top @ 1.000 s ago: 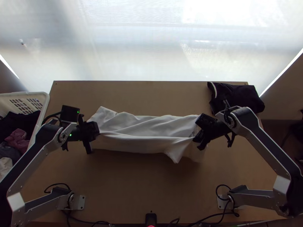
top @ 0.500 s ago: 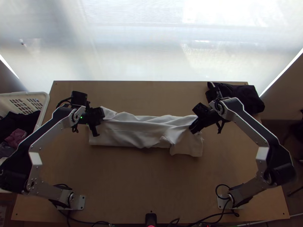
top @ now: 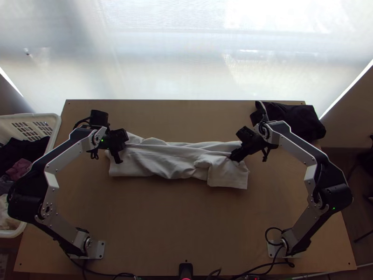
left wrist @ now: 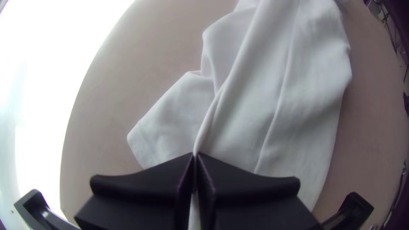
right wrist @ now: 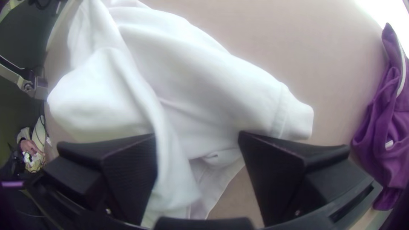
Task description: Fold the t-shirt
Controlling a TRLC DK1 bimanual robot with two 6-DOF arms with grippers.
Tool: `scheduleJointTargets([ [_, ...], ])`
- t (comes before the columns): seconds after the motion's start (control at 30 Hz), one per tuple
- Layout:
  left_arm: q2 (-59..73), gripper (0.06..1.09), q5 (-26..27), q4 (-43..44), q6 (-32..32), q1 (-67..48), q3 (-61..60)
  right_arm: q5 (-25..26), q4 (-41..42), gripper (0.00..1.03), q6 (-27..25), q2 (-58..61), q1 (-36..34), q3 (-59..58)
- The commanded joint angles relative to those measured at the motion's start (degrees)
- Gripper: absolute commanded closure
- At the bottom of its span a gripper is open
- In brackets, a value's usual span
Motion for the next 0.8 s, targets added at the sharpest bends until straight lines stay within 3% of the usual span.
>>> scheduleJointTargets([
  [0.0, -5.9, 0.07, 1.2, -2.8, -6.1, -0.6, -0.3, 1.6, -0.5, 0.04, 2.2, -2.4, 0.2, -0.9],
  [0.17, -16.0, 0.1, 4.1, -2.8, -11.4, -1.9, 0.0, 1.7, -1.9, 0.04, 2.1, -8.1, -1.1, -0.2],
  [0.4, -17.8, 0.1, 3.2, -3.2, -18.1, 0.5, 3.1, 1.9, -6.7, 0.06, 2.2, -13.9, -3.2, 1.8],
  [0.47, -19.2, 0.11, 1.4, -3.3, -22.9, 0.8, 2.9, 3.9, -8.2, 0.17, 3.7, -15.8, -3.3, 2.6],
  [0.53, -21.9, 0.14, 0.2, -3.2, -27.3, 0.1, 0.4, 5.3, -8.5, 0.34, 4.6, -17.9, -1.5, 2.9],
  [0.63, -25.0, 0.27, 0.2, -1.9, -29.6, -1.3, -5.2, 11.1, -8.5, 0.57, 4.6, -20.2, 4.0, 3.1],
  [0.77, -27.4, 0.52, 0.5, -3.6, -37.6, -1.6, -8.2, 20.4, -8.0, 0.99, 2.2, -21.2, 13.8, 2.9],
])
